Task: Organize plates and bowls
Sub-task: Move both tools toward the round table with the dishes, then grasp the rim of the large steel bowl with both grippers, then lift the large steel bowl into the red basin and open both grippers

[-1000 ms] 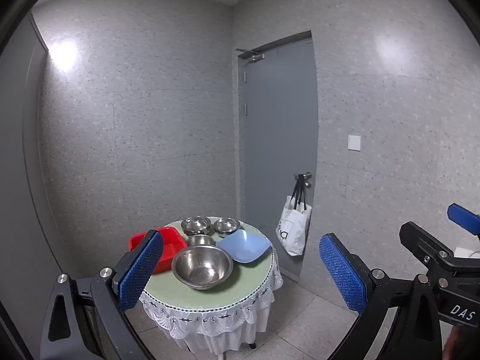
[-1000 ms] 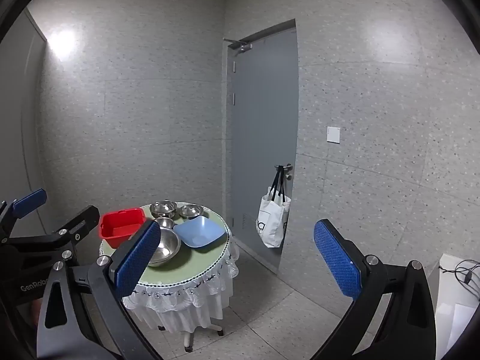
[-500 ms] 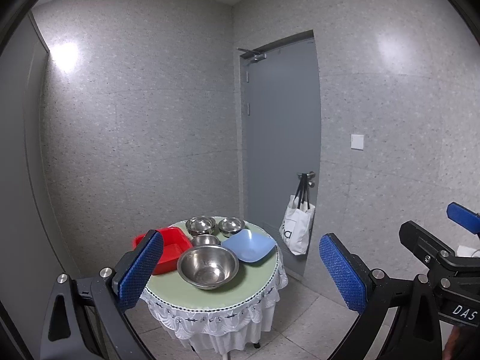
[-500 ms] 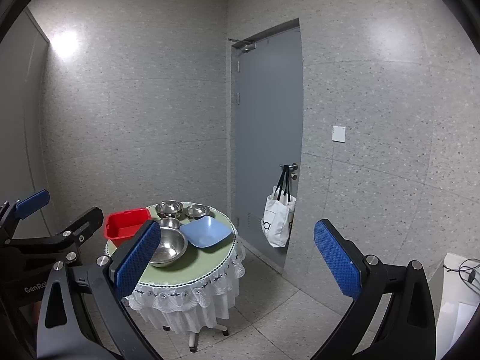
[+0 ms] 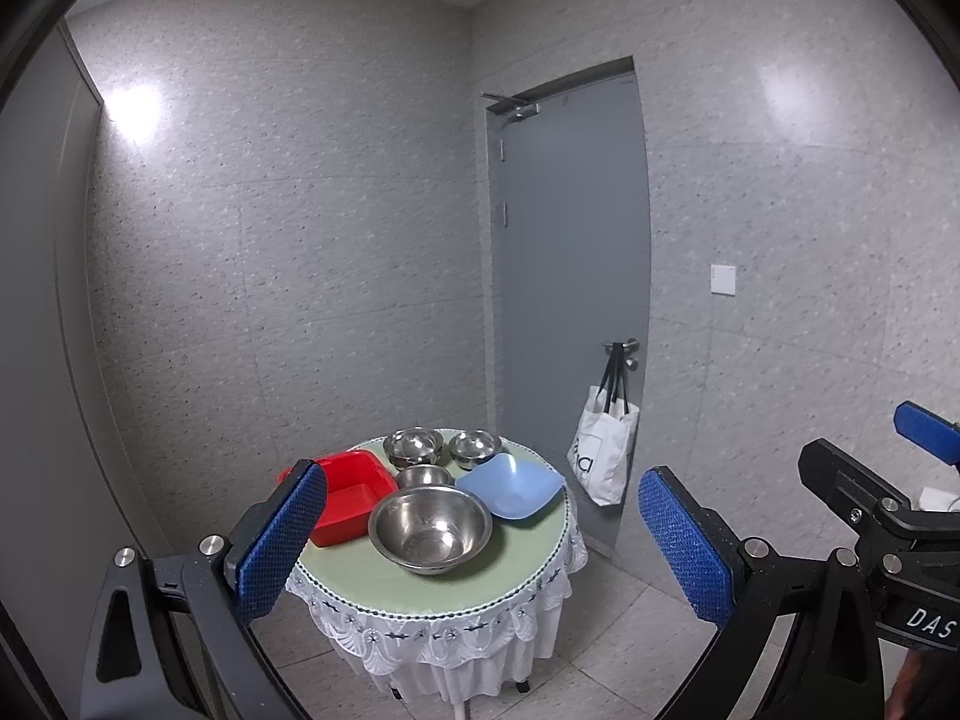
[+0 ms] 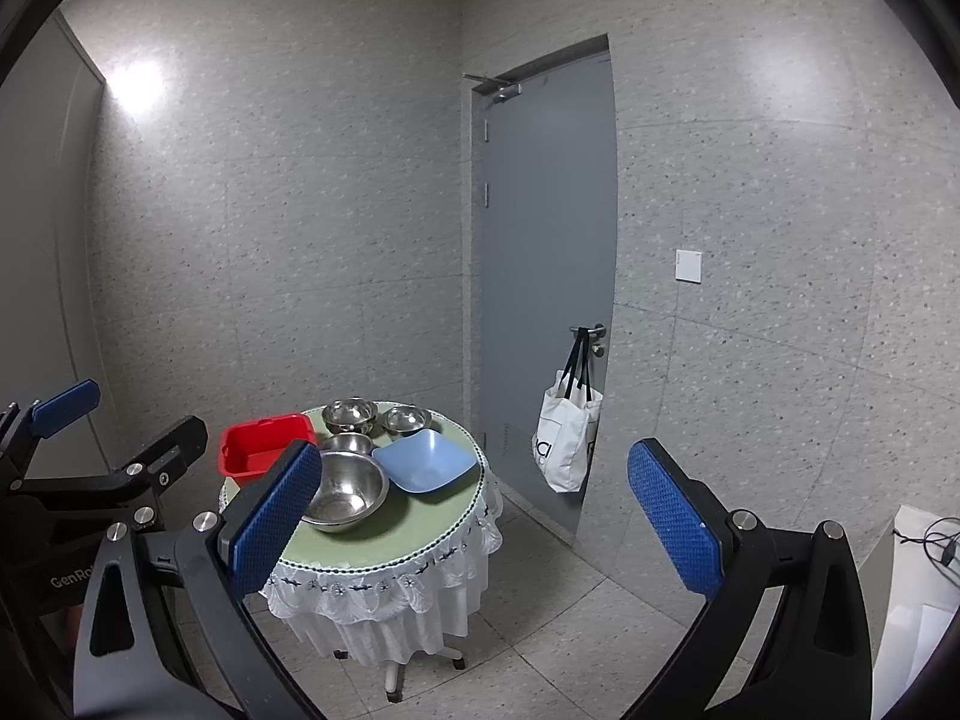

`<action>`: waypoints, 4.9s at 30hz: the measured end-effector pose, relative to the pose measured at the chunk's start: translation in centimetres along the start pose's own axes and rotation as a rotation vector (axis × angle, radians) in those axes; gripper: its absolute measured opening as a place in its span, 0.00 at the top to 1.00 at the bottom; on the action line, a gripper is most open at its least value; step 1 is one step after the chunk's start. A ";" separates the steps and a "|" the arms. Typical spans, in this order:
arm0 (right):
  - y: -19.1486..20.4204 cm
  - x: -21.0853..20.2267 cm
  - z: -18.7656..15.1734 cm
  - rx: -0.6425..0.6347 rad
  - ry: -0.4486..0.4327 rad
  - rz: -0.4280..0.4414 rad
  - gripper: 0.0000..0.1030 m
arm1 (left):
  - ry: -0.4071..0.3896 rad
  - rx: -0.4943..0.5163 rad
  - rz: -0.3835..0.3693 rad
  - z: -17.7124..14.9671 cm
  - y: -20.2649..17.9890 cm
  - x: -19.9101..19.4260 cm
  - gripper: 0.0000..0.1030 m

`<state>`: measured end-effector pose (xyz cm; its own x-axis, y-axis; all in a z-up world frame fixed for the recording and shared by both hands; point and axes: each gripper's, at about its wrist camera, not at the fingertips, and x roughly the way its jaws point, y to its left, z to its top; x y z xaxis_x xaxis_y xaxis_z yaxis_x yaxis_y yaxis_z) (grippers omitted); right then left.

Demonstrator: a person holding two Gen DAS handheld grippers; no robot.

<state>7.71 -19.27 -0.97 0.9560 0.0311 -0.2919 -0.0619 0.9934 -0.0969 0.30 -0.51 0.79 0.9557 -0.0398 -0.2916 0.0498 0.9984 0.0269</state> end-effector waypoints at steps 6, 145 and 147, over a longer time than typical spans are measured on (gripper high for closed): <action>0.2 0.1 -0.1 0.000 0.003 -0.001 0.00 | 0.004 -0.002 -0.001 -0.3 0.4 0.2 0.00; 19.8 52.4 -7.1 0.078 0.590 0.308 0.78 | 0.598 -0.134 -0.174 0.9 26.2 60.5 0.81; 21.9 53.6 -6.3 0.072 0.584 0.336 0.78 | 0.591 -0.153 -0.146 1.6 28.7 60.4 0.81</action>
<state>55.80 3.44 -24.70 0.5752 0.2949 -0.7630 -0.2900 0.9457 0.1469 59.91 25.67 -14.57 0.6181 -0.1914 -0.7625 0.0839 0.9804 -0.1780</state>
